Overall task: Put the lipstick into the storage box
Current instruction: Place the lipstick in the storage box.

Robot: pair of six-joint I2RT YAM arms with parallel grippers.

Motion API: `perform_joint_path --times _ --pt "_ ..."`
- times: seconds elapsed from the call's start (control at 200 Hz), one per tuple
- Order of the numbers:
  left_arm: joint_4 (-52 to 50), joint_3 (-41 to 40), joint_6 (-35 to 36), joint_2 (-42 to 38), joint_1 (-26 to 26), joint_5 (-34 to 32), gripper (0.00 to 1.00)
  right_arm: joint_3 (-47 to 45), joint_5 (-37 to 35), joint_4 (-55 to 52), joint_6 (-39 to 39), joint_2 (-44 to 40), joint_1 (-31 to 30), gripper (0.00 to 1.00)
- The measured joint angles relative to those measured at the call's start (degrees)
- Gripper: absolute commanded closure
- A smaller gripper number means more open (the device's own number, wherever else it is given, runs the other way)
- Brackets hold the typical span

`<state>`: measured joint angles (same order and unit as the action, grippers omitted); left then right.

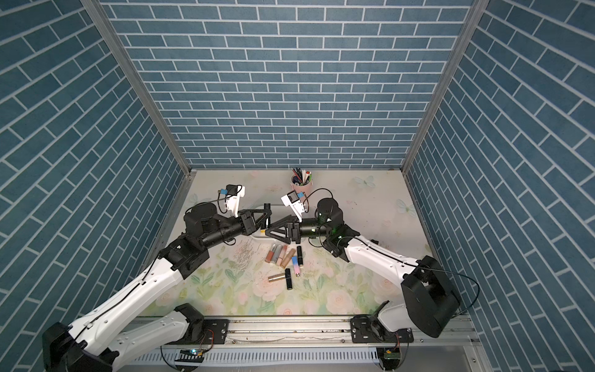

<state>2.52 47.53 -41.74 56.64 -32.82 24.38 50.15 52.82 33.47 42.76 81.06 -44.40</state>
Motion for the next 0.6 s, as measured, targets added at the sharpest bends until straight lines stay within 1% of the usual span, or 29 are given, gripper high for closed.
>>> perform_joint_path --times 0.11,0.29,0.6 --pt "0.0 -0.3 -0.1 -0.1 0.0 0.4 0.94 0.3 -0.4 0.0 0.2 0.6 -0.1 0.48" --pt "0.0 -0.3 -0.1 -0.3 0.0 0.7 0.94 0.8 -1.6 0.1 0.5 0.8 -0.2 0.51" --pt "0.0 -0.6 -0.1 -0.8 0.0 0.7 0.94 1.7 -3.3 0.7 1.9 2.0 -0.2 0.72"
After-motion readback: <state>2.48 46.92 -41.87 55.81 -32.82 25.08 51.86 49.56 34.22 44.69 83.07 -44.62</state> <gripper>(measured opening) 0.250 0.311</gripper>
